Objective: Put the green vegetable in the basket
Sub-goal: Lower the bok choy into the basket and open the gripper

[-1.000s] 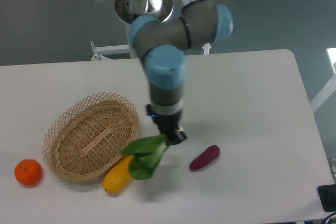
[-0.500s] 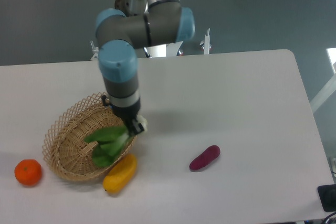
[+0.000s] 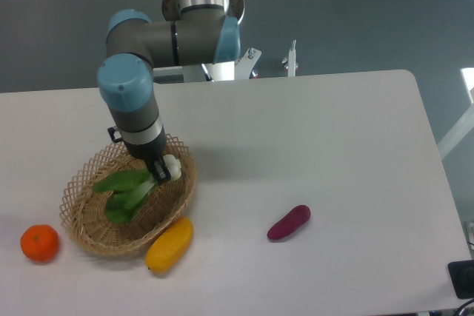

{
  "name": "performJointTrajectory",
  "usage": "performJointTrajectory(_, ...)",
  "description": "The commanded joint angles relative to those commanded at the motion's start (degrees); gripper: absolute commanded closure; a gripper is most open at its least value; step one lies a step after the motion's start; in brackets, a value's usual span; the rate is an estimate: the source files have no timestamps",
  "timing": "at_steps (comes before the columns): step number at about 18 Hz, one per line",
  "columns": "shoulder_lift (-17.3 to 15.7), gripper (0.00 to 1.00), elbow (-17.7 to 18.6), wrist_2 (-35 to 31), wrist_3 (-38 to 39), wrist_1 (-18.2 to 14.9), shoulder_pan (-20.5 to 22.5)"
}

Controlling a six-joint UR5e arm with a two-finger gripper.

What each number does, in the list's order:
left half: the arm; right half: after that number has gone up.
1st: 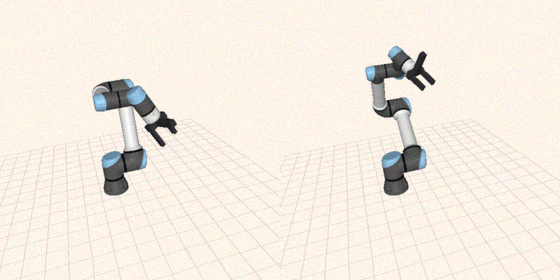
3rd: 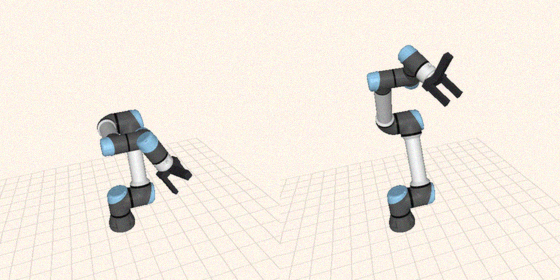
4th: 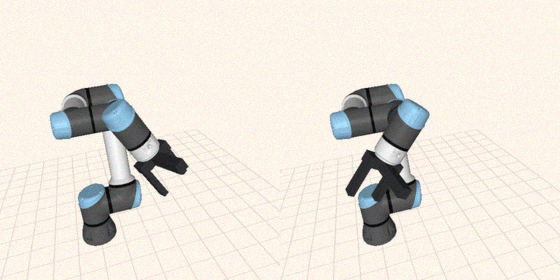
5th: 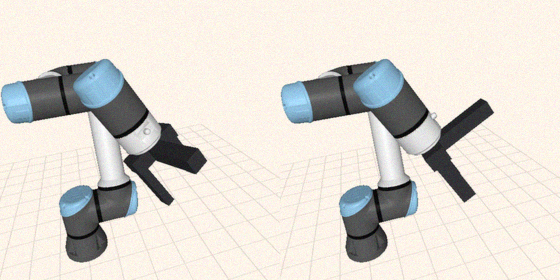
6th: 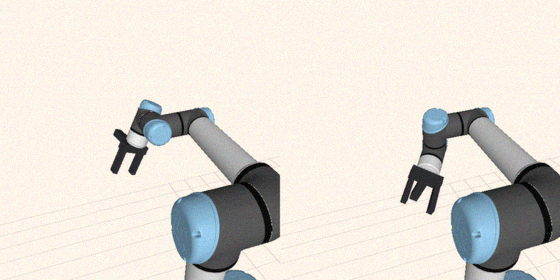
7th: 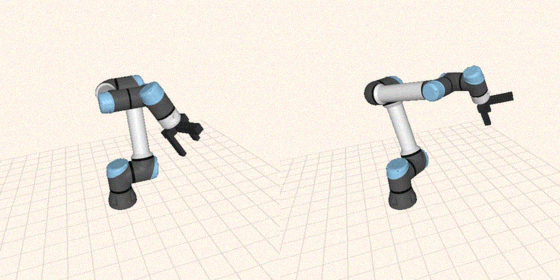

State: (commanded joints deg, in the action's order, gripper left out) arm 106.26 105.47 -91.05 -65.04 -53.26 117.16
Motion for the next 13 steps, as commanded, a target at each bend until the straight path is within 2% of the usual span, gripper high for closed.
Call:
performJointTrajectory(1, -0.09, 0.15, 0.0, 0.09, 0.09, -0.09, 0.0)
performJointTrajectory(2, -0.09, 0.0, 0.09, 0.17, 0.09, -0.09, 0.0)
performJointTrajectory(8, 0.09, 0.0, -1.49, 0.09, -0.09, -0.09, 0.87)
performJointTrajectory(13, 0.88, 0.0, -5.0, 0.0, -1.66, -0.17, 7.19)
